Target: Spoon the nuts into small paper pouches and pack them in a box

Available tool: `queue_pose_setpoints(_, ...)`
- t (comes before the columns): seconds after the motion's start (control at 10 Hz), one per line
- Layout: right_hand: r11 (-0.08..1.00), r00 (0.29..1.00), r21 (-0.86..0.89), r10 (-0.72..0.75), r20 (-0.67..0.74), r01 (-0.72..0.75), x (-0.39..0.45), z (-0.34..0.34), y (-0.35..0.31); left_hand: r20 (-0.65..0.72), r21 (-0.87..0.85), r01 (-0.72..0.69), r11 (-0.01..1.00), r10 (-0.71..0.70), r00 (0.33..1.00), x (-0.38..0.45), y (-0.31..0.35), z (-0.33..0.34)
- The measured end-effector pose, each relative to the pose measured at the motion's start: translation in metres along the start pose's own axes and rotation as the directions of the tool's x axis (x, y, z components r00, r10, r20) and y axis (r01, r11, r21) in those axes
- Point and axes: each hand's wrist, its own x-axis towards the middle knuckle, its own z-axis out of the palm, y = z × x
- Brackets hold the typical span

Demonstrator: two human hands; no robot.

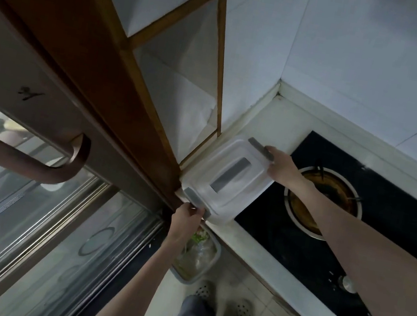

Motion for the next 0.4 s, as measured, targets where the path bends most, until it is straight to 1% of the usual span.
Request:
queue_pose_setpoints(0.2,0.998,0.999,0.055,0.015,0.032,-0.017,-0.002,-0.001,0.003,0.015,0.067,-0.039,0.997,0.038,0.999,-0.001,0.002,-0.009)
queue_pose_setpoints(0.3,0.996,0.999,0.082,0.032,-0.018,-0.031,-0.014,-0.006,0.000,0.039,0.094,-0.044,0.995,0.041,0.998,-0.008,0.008,-0.014)
queue_pose_setpoints(0.4,0.992,0.995,0.122,0.044,-0.089,-0.033,-0.024,-0.019,-0.001,0.003,0.039,-0.097,0.995,0.097,0.995,-0.013,0.010,-0.024)
